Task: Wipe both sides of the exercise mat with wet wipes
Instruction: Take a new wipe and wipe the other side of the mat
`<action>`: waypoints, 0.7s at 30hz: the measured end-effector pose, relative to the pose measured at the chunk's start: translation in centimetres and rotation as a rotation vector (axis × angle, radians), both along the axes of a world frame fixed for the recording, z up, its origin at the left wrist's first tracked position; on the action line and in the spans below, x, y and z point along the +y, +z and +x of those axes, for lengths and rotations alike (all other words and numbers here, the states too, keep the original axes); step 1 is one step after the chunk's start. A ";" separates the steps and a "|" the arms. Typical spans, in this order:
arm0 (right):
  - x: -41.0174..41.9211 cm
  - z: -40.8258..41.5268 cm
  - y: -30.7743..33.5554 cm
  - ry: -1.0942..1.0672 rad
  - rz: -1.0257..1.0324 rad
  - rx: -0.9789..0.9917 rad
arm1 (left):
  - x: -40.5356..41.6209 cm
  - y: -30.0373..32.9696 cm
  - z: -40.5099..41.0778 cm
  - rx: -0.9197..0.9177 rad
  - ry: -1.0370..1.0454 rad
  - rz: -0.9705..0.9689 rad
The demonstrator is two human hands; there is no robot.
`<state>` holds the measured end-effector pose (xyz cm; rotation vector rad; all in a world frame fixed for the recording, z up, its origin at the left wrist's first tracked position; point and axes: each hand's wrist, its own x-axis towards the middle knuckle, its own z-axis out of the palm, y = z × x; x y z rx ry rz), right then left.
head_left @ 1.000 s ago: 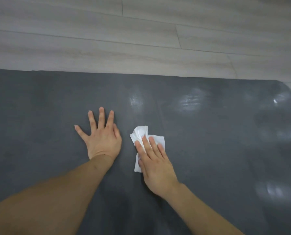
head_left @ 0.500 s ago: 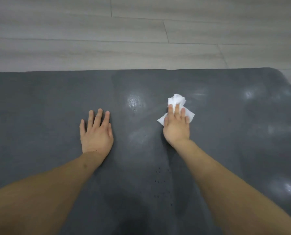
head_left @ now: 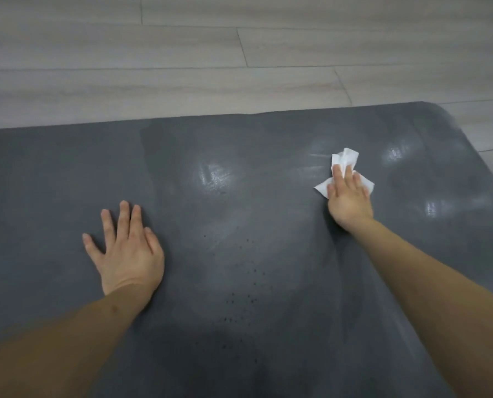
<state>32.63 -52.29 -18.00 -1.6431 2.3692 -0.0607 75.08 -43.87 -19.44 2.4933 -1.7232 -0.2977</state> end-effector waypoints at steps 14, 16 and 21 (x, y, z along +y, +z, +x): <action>6.0 17.9 -0.1 0.790 -0.120 0.033 | -0.1 0.0 0.1 0.016 0.003 -0.025; 3.4 8.8 -0.6 0.477 -0.141 0.092 | 0.0 0.0 0.0 0.004 -0.002 -0.022; 2.4 -3.9 -0.3 0.020 0.007 0.022 | -0.3 0.1 -0.1 -0.006 -0.012 -0.018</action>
